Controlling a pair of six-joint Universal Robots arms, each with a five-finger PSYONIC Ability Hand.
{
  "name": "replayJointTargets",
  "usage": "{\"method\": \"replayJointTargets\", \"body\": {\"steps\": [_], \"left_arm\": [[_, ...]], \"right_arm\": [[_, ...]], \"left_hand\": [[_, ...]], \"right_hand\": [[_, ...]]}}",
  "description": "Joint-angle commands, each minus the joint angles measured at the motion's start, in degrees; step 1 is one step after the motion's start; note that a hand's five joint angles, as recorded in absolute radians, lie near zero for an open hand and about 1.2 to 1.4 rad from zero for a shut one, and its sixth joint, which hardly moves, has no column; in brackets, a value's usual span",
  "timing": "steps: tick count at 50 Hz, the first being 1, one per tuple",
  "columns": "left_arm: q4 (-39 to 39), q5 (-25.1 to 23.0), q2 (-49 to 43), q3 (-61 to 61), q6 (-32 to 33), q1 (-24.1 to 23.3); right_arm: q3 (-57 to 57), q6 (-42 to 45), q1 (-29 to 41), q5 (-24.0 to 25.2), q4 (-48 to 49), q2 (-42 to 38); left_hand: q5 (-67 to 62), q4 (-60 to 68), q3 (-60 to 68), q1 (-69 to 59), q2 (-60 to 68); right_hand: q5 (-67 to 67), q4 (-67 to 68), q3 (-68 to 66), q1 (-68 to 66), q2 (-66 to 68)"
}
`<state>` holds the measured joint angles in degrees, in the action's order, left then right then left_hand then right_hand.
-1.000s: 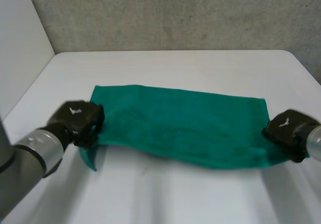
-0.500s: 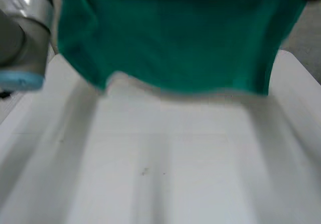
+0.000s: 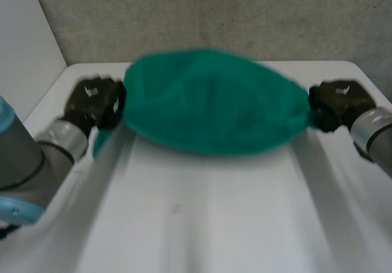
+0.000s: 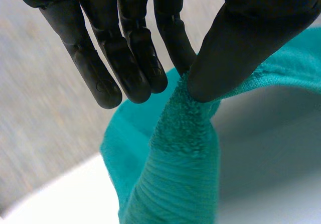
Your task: Fold the towel.
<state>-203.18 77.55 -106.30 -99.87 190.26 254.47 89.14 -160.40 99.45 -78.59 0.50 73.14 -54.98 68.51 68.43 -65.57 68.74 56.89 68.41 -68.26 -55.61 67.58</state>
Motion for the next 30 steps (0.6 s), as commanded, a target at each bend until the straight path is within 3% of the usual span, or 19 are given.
{"method": "replayJointTargets", "body": {"steps": [1, 8, 10, 12, 16, 25, 30], "left_arm": [[0.1, -0.2, -8.1, -2.9, 1.3, 0.2], [0.2, -0.4, -8.6, -3.8, 1.5, 0.3], [0.5, -0.3, -8.4, -3.8, 1.3, 0.2], [1.1, -0.3, -8.0, -4.1, 1.2, 0.1], [4.0, -0.1, -6.6, -5.1, 1.0, 0.1], [6.9, 1.3, -5.8, -6.7, 0.9, 0.5], [6.7, 5.3, -5.7, -7.6, 0.9, 3.1]], "right_arm": [[2.4, 0.1, -0.4, -0.1, 1.1, -6.0], [4.8, 1.1, -2.1, -0.1, 2.9, -5.1], [5.3, 1.2, -2.9, -0.1, 3.2, -4.7], [5.8, 1.4, -4.2, -0.1, 3.4, -3.6], [6.4, 1.6, -6.2, -0.1, 3.7, -3.3], [6.3, 1.7, -7.3, 0.5, 4.0, -3.4], [6.3, 1.7, -7.8, 0.6, 4.0, -3.5]], "left_hand": [[-15.0, 11.5, 11.6, -14.4, 11.3], [-15.0, 11.5, 11.6, -14.4, 11.3], [-2.0, -1.5, -1.5, -1.4, -1.8], [21.2, -24.7, -24.7, 21.8, -25.0], [44.8, -48.3, -48.3, 45.4, -48.6], [50.9, -54.4, -54.3, 51.5, -54.7], [51.2, -54.8, -54.7, 51.8, -55.0]], "right_hand": [[13.1, 11.6, -11.7, -24.4, 12.4], [13.1, 11.6, -11.7, -24.4, 12.4], [13.1, 11.6, -11.7, -24.4, 12.4], [13.1, 11.6, -11.7, -24.4, 12.4], [13.1, 11.6, -11.7, -24.4, 12.4], [13.1, 11.6, -11.7, -24.4, 12.4], [13.1, 11.6, -11.7, -24.4, 12.4]]}}
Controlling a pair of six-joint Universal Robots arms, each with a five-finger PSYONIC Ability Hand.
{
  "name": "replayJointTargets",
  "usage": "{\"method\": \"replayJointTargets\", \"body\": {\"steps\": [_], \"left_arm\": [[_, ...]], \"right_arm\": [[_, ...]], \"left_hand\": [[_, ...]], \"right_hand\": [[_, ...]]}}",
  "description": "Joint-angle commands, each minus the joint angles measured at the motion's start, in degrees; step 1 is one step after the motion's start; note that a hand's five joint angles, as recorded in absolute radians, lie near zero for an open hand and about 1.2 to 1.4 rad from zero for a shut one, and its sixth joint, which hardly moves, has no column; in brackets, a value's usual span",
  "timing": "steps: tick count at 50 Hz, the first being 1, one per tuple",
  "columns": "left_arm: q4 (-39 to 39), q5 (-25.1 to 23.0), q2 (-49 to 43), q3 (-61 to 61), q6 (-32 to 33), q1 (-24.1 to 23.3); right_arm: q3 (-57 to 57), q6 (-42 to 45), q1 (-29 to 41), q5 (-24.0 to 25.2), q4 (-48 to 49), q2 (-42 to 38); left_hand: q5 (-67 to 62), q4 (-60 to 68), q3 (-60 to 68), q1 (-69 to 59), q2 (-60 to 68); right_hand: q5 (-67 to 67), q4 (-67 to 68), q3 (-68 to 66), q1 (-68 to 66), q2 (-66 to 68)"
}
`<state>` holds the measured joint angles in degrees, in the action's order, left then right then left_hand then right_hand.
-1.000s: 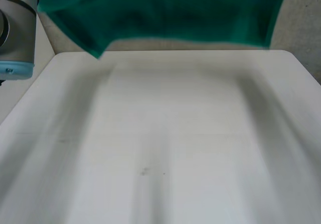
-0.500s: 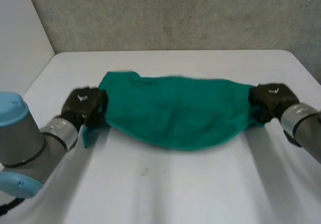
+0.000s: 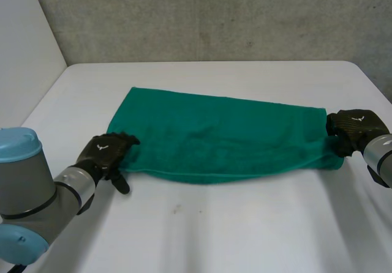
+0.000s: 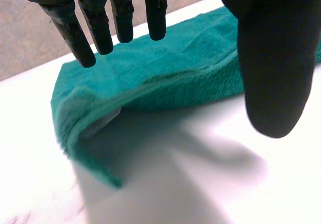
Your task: Fold the towel.
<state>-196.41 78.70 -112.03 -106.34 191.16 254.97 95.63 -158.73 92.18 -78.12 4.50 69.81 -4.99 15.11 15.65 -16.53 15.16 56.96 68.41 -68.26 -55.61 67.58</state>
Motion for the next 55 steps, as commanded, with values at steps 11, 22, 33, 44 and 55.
{"method": "replayJointTargets", "body": {"steps": [11, 22, 33, 44, 55], "left_arm": [[-5.9, 8.0, -3.5, 1.2, -0.1, 5.5], [-8.7, 7.5, -3.6, 2.0, -1.5, 5.8], [5.5, 7.6, 20.0, -8.3, 12.5, 9.1], [23.0, 2.6, 34.7, -13.5, 23.0, 9.1], [6.7, 0.8, 18.3, -5.1, 22.4, 5.4]], "right_arm": [[0.3, 0.0, -0.2, 0.2, 0.1, -0.3], [0.7, 0.6, 0.4, 0.3, 0.0, 0.1], [0.6, 20.1, -0.2, -1.1, -13.2, 3.8], [4.7, 35.1, -0.3, -4.4, -26.3, 8.3], [-0.6, 25.5, 0.1, -4.5, -15.3, 3.1]], "left_hand": [[-8.5, 8.4, 7.8, -6.9, 8.3], [-65.0, 64.9, 64.4, -63.5, 64.8], [-65.0, 64.9, 64.4, -63.5, 64.8], [-65.0, 64.9, 64.4, -63.5, 64.8], [-65.0, 64.9, 64.4, -63.5, 64.8]], "right_hand": [[13.0, 11.6, -11.7, -24.4, 12.4], [13.0, 11.6, -11.7, -24.4, 12.4], [13.0, 11.6, -11.7, -24.4, 12.4], [13.0, 11.6, -11.7, -24.4, 12.4], [13.0, 11.6, -11.7, -24.4, 12.4]]}}
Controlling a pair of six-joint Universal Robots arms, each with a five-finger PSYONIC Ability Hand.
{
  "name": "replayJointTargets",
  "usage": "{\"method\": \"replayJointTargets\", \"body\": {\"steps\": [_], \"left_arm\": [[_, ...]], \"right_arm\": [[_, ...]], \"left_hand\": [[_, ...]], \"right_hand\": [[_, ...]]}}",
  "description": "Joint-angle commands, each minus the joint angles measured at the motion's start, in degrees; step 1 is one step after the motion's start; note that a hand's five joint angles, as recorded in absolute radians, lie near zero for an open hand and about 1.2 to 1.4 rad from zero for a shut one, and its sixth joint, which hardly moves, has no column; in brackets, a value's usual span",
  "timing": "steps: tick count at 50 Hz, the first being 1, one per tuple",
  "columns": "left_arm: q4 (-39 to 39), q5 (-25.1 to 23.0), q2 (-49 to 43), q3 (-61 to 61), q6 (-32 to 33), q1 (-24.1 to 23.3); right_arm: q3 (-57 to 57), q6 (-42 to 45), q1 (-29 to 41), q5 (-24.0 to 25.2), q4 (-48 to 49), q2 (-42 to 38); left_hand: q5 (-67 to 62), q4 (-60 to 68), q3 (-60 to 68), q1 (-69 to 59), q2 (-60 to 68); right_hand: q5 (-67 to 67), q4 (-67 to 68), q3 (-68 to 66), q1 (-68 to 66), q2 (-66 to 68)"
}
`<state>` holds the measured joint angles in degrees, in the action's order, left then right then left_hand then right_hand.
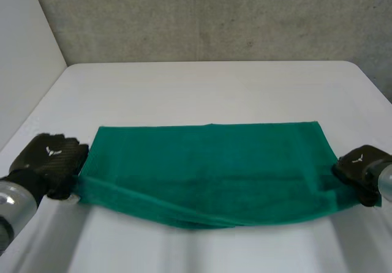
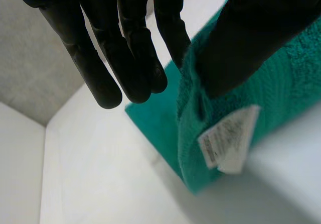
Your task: Fold the towel.
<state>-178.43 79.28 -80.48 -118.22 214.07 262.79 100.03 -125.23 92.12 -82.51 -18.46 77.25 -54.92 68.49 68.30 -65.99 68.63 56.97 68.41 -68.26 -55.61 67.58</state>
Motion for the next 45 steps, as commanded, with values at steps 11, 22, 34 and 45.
{"method": "replayJointTargets", "body": {"steps": [11, 22, 34, 45], "left_arm": [[-19.1, 7.2, -39.4, 27.7, -0.5, -4.3], [-20.2, 9.3, -48.9, 36.2, -0.4, -5.9], [-25.6, 9.4, -52.8, 38.6, 0.1, -8.2], [-25.6, 9.8, -50.4, 38.1, -0.1, -9.4]], "right_arm": [[-22.8, -15.5, 0.5, -1.2, 9.1, -18.5], [-37.2, -21.1, 3.8, -2.0, 9.3, -30.1], [-47.6, -23.0, 7.1, -9.7, 9.4, -37.8], [-43.9, -23.7, 6.9, -7.2, 10.8, -32.3]], "left_hand": [[-15.1, 11.5, 11.7, -14.0, 11.4], [-15.1, 11.5, 11.7, -14.0, 11.4], [29.2, -32.8, -32.6, 30.3, -32.9], [53.9, -57.4, -57.2, 54.9, -57.6]], "right_hand": [[13.0, 11.6, -11.7, -24.4, 12.4], [13.0, 11.6, -11.7, -24.4, 12.4], [-41.2, -42.6, 42.5, 29.8, -41.8], [-57.0, -58.4, 58.3, 45.6, -57.6]]}}
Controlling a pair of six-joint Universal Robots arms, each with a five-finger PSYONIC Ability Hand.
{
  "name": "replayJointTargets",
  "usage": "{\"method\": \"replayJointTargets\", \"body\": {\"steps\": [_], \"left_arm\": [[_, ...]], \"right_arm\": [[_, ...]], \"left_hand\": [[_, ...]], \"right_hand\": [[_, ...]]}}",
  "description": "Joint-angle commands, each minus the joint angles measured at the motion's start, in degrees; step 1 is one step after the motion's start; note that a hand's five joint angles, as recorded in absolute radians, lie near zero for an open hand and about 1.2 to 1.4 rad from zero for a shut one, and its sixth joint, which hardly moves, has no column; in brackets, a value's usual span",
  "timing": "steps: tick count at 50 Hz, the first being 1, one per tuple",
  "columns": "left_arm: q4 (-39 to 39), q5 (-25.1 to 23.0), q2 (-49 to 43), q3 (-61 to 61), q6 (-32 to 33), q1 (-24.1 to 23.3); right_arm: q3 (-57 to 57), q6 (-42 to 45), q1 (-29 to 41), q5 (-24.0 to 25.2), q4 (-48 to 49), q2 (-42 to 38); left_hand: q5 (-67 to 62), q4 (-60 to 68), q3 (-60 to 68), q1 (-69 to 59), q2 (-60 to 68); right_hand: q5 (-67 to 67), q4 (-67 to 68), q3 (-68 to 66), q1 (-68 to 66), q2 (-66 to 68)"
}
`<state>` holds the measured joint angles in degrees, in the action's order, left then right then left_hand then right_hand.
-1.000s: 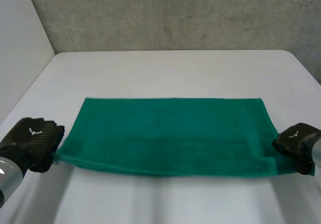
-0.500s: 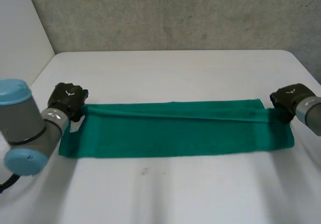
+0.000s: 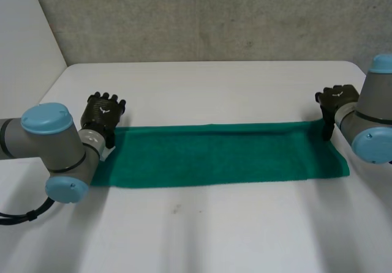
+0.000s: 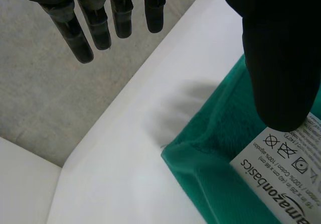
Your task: Fold the towel.
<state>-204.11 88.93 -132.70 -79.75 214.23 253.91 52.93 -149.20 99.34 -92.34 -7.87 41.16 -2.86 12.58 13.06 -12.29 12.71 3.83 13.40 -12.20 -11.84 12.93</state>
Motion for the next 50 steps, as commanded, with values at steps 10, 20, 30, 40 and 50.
{"method": "replayJointTargets", "body": {"steps": [10, 20, 30, 40, 50], "left_arm": [[0.1, 0.1, 1.7, -0.6, -0.5, -0.5], [0.6, 0.4, 4.8, -3.3, -1.0, -0.8], [1.0, 0.5, 14.7, -10.9, -10.6, -0.3], [1.0, 0.1, 21.4, -18.3, -18.0, 0.2], [1.0, -0.2, 21.8, -20.4, -18.1, 0.2]], "right_arm": [[1.7, 3.5, 0.2, 3.8, 0.3, 0.5], [6.7, -0.9, -0.5, 2.1, 17.4, 0.4], [25.5, -1.8, -2.0, 11.8, 8.4, 17.5], [39.1, -0.7, -8.4, 18.9, 7.9, 23.4], [40.6, -0.6, -10.4, 19.1, 12.7, 21.9]], "left_hand": [[1.6, -1.4, -1.8, 1.1, -1.5], [2.0, -1.7, -2.2, 1.4, -1.8], [2.6, -2.4, -2.8, 2.1, -2.5], [2.8, -2.5, -3.0, 2.2, -2.7], [2.8, -2.5, -3.0, 2.2, -2.7]], "right_hand": [[-3.8, -3.4, 2.2, 1.8, -2.9], [-3.8, -3.4, 2.2, 1.8, -2.9], [-3.8, -3.4, 2.2, 1.8, -2.9], [0.3, 0.7, -1.9, -2.3, 1.2], [14.7, 15.2, -16.4, -16.7, 15.6]]}}
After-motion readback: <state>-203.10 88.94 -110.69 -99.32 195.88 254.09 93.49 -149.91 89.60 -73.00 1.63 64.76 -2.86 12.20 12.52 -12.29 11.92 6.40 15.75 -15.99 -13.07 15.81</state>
